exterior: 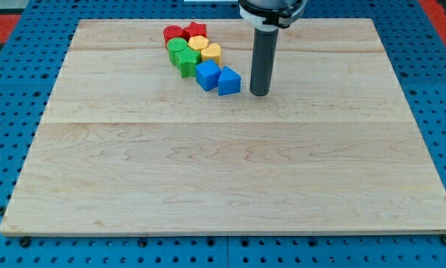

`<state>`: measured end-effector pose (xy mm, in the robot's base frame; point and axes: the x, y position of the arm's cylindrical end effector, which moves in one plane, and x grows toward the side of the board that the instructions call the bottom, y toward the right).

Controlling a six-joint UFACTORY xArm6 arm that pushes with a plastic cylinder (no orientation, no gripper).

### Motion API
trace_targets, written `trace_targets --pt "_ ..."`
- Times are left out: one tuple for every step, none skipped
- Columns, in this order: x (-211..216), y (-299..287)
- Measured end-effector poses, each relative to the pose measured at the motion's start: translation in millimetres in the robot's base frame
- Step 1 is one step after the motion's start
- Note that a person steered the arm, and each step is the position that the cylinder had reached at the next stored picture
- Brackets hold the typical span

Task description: Move the blue blocks slightly up

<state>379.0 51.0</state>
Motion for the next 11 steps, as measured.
trace_targets --pt "-21 -21" --pt "-23 -46" --pt "2 -31" --pt "22 -42" --pt "31 -65" --pt "-10 -78" --pt "-23 -74" --pt "-23 -58" --pt "8 -53" --pt "12 12" --pt "7 54"
